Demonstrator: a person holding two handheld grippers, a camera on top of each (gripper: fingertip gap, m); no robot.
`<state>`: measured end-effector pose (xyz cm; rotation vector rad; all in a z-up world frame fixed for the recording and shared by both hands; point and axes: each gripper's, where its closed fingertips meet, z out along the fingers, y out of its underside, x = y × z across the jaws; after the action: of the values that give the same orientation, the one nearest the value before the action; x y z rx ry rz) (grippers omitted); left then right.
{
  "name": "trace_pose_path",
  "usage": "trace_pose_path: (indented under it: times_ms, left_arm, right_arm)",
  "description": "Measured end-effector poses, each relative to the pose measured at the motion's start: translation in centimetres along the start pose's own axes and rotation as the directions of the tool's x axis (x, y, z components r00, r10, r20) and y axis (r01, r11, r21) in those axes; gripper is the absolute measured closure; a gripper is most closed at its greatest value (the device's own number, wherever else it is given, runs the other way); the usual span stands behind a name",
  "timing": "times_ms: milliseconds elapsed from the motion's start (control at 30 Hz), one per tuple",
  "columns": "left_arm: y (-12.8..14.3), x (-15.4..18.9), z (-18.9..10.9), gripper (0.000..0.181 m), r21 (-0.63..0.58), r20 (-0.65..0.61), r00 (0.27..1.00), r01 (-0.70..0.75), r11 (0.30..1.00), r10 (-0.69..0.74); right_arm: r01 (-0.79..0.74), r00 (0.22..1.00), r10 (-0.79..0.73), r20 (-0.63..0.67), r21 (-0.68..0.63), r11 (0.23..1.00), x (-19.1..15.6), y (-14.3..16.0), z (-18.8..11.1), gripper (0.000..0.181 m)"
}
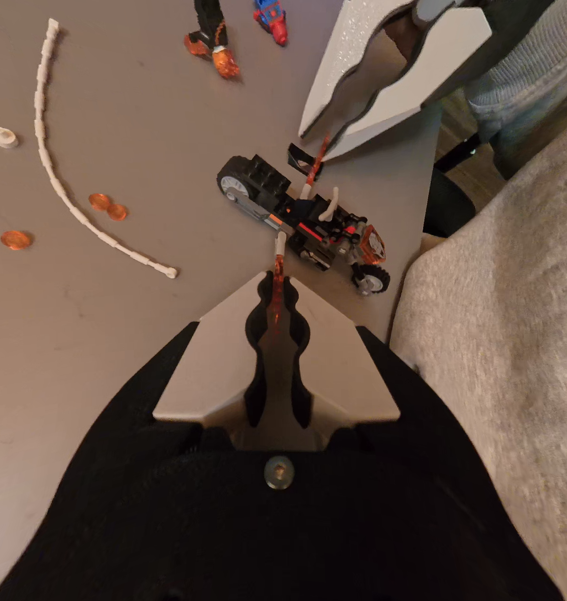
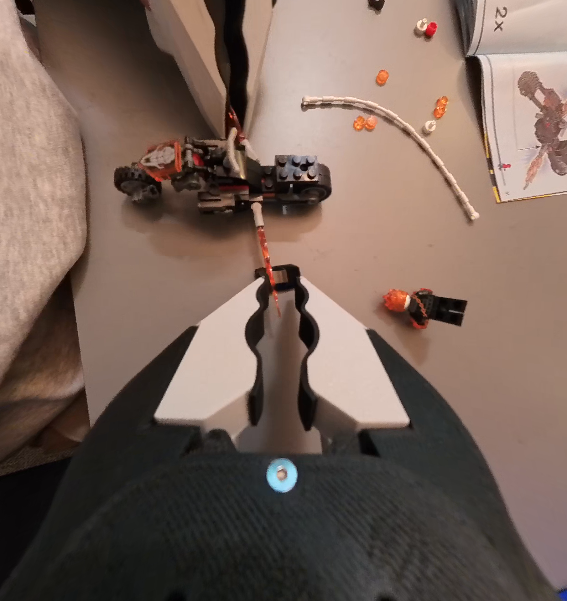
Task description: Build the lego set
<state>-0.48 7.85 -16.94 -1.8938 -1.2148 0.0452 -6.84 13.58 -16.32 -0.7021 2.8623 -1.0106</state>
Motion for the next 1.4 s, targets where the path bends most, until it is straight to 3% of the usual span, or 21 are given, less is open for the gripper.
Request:
trace_pose_path:
  times_ms: [300,633,800,1400]
  left_arm:
    - [0.6,0.4,-0.1,0.18,-0.063,0.014,0.983,-0.183,0.981,0.184]
    - [0.9,1.0,-0.1,0.179,-0.078,-0.054,0.957,-0.29,0.954,0.287]
    - [1.0,1.5,-0.2,0.177,-0.077,-0.1,0.956,-0.285,0.956,0.277]
    - [1.1,1.2,-0.4,0.18,-0.081,-0.07,0.962,-0.271,0.959,0.266]
  right_arm:
    - [0.002,1.0,-0.002,0.002,0.011,1.0,0.2,-0.2,0.2,0.173]
    - [-0.002,1.0,0.002,0.017,0.018,1.0,0.0,-0.2,0.2,0.174]
    - [-0.004,1.0,0.004,0.016,0.011,1.0,-0.2,-0.1,0.1,0.174]
    - [-0.026,0.999,0.027,0.032,-0.033,0.999,-2.6,0.7,-1.0,0.179]
